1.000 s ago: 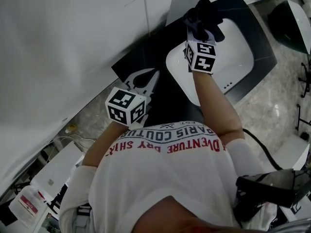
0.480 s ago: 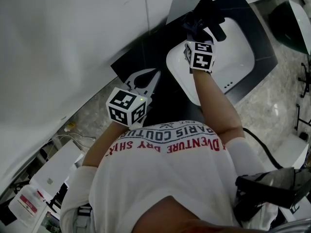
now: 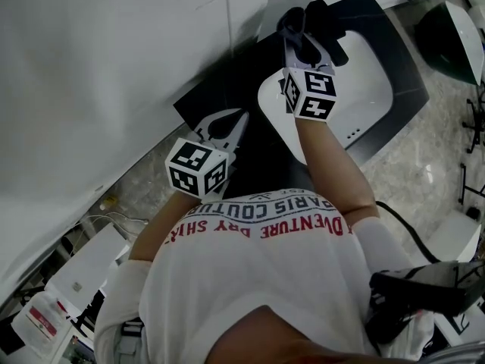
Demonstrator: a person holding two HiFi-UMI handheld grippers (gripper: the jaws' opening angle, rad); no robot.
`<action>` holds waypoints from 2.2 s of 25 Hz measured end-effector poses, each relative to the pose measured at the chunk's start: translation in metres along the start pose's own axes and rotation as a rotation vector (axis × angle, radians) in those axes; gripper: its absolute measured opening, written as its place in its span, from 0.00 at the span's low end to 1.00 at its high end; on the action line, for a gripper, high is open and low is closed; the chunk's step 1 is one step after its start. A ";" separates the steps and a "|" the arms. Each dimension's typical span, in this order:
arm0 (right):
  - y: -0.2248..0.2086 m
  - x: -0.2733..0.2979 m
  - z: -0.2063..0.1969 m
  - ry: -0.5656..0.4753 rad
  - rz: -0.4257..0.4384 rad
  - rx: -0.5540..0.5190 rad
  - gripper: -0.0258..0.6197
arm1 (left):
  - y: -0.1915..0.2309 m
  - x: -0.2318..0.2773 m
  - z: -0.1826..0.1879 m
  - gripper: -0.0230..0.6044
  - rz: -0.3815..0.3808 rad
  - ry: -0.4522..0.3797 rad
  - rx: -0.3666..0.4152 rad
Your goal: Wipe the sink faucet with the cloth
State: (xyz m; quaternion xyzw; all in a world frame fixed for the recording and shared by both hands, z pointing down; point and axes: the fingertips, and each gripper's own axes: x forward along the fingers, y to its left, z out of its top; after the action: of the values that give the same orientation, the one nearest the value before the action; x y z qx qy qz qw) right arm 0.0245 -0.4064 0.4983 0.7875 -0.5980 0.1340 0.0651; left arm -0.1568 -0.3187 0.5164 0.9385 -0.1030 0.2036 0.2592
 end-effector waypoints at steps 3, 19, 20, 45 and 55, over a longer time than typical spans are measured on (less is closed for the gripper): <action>-0.007 0.003 0.013 -0.025 -0.024 0.016 0.16 | -0.004 -0.003 -0.001 0.04 -0.001 -0.002 0.000; -0.037 -0.008 0.014 -0.034 -0.095 0.022 0.16 | -0.009 -0.001 0.003 0.04 -0.002 -0.007 0.004; -0.038 -0.010 0.014 -0.035 -0.098 0.020 0.16 | -0.010 0.000 0.003 0.04 -0.005 -0.008 0.001; -0.081 -0.109 -0.021 -0.048 -0.147 0.068 0.16 | -0.045 0.025 0.000 0.04 -0.106 0.015 0.037; -0.002 -0.161 -0.002 0.006 0.248 0.142 0.16 | -0.053 -0.012 -0.002 0.04 -0.033 -0.082 0.011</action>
State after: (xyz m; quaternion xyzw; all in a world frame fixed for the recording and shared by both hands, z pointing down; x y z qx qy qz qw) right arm -0.0139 -0.2569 0.4541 0.7098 -0.6796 0.1855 -0.0063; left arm -0.1524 -0.2713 0.4893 0.9490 -0.0970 0.1615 0.2527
